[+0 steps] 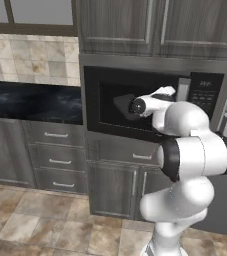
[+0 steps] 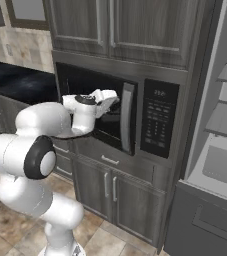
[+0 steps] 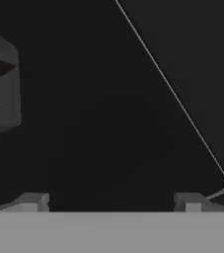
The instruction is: Place the tupperware containing the shrimp and carrot meal in the microwave. Close the microwave door and press the start button to reheat the meal.
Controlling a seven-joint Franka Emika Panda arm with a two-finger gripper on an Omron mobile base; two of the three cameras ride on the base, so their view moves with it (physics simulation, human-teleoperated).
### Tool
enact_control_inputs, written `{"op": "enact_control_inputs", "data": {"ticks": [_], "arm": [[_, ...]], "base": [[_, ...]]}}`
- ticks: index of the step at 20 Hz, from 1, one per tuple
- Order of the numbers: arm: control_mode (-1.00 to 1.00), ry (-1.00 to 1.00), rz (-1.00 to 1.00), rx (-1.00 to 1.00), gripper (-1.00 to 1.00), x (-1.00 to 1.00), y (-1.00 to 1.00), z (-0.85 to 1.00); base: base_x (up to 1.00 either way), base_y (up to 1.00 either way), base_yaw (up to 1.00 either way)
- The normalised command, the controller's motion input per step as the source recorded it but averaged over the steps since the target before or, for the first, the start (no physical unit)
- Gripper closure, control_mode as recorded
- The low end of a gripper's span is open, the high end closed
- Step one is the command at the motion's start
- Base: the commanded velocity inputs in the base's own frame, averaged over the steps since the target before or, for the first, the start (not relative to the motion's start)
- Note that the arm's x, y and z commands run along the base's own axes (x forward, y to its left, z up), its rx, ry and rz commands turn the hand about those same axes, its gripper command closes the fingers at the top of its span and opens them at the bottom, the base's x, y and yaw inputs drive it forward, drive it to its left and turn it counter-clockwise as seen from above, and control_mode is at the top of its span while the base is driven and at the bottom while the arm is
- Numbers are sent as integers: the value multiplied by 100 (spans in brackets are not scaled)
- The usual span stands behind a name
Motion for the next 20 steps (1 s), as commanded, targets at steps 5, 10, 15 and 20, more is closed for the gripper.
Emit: {"op": "enact_control_inputs", "data": {"ticks": [5, 10, 15, 20], "arm": [[-100, -3, 39, 0, -100, 75, -6, 0], [-100, 0, 34, 0, -100, 81, 0, 0], [-100, 1, 27, -5, -100, 63, 0, 17], [-100, 5, 17, -17, -100, -1, 28, 37]], "base": [[0, 0, 0], [0, 0, 0], [0, 0, 0], [0, 0, 0]]}}
